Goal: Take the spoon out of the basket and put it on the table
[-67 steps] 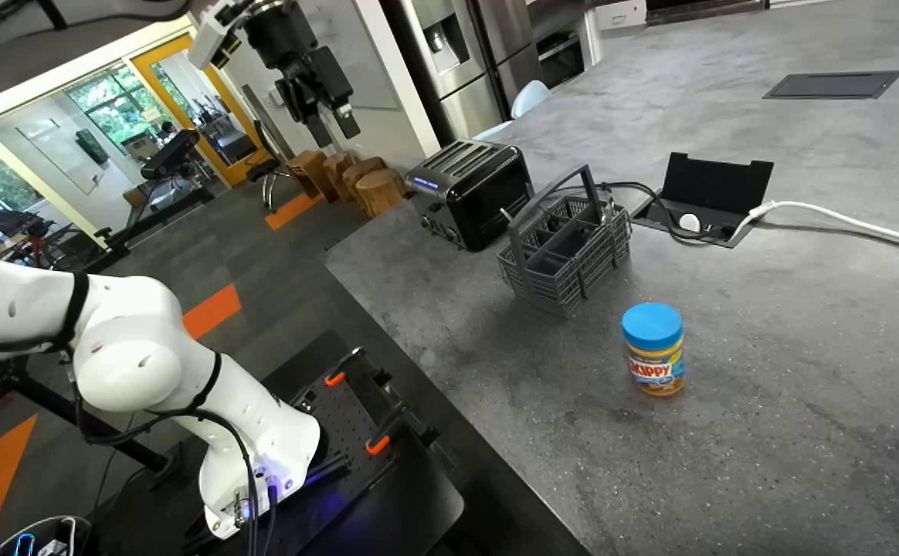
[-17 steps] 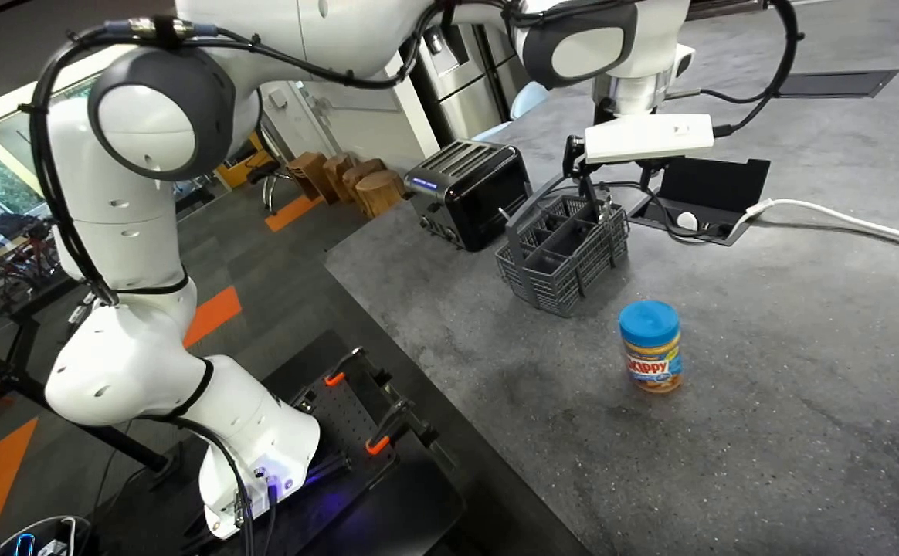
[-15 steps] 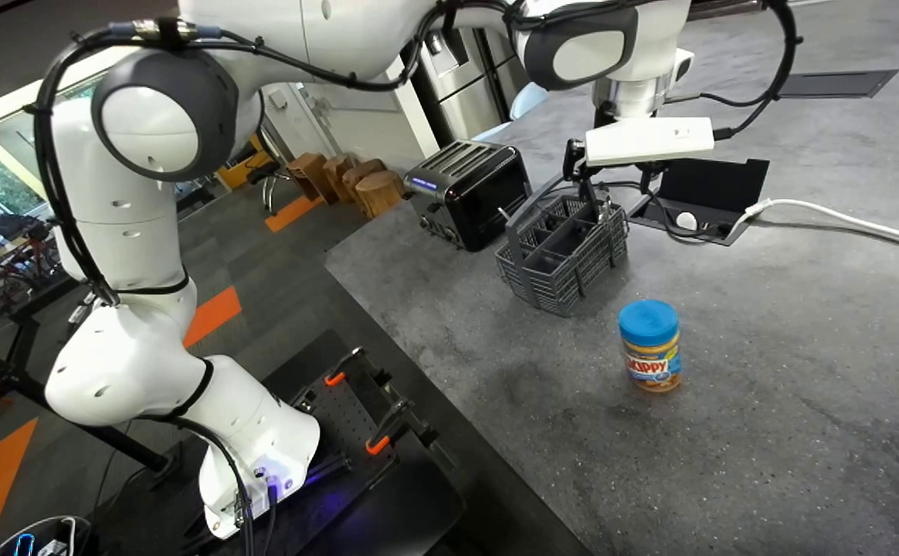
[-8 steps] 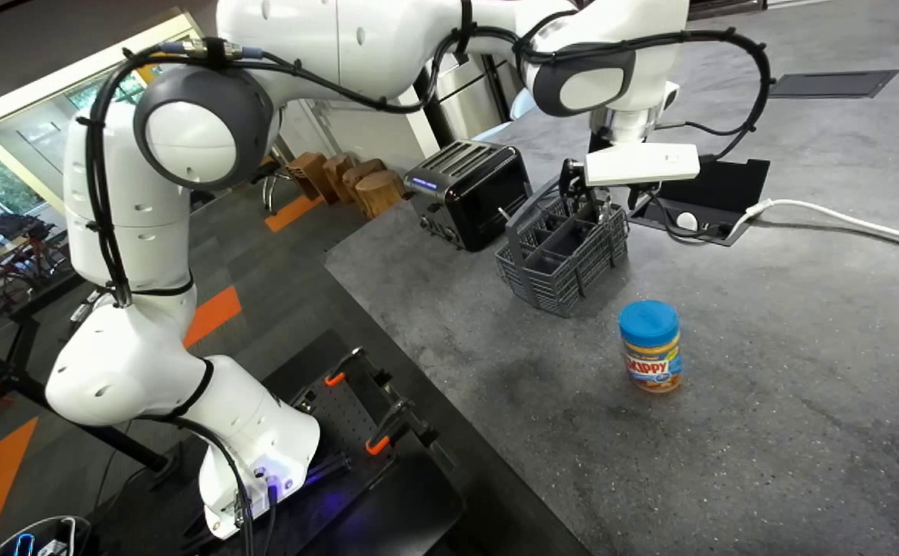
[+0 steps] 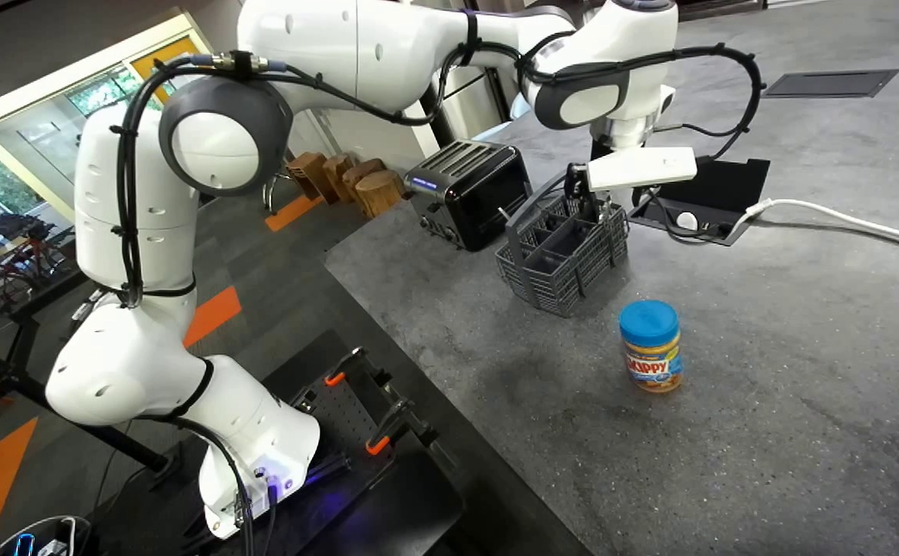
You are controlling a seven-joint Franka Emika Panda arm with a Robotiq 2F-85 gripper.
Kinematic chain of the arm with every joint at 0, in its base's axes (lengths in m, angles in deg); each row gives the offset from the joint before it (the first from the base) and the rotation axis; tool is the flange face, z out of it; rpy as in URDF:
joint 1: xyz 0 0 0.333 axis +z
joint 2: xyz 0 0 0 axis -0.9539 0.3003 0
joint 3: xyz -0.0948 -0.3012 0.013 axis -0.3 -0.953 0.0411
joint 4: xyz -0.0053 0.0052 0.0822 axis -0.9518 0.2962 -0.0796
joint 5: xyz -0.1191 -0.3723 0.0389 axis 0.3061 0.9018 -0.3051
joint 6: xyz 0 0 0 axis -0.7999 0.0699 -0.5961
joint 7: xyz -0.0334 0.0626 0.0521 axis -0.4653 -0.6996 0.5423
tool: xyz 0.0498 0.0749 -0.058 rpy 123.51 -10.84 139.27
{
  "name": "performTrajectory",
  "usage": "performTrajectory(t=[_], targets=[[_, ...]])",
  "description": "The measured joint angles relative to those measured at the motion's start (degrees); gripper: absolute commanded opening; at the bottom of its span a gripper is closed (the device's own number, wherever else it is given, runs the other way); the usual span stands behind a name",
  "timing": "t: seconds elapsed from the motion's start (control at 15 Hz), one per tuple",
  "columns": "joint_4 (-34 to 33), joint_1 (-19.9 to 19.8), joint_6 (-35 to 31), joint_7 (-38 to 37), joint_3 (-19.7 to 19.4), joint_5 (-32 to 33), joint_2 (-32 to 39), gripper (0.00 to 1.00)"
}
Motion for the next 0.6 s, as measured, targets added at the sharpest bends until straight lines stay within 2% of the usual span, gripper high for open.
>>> performTrajectory(t=[0.13,0.2,0.6], targets=[[-0.17,0.02,-0.15,0.0,0.58,0.0,0.36,0.71],[-0.21,0.02,-0.17,0.0,0.82,0.0,0.45,0.64],[-0.69,-0.05,-0.33,0.0,1.22,-0.03,0.49,0.17]])
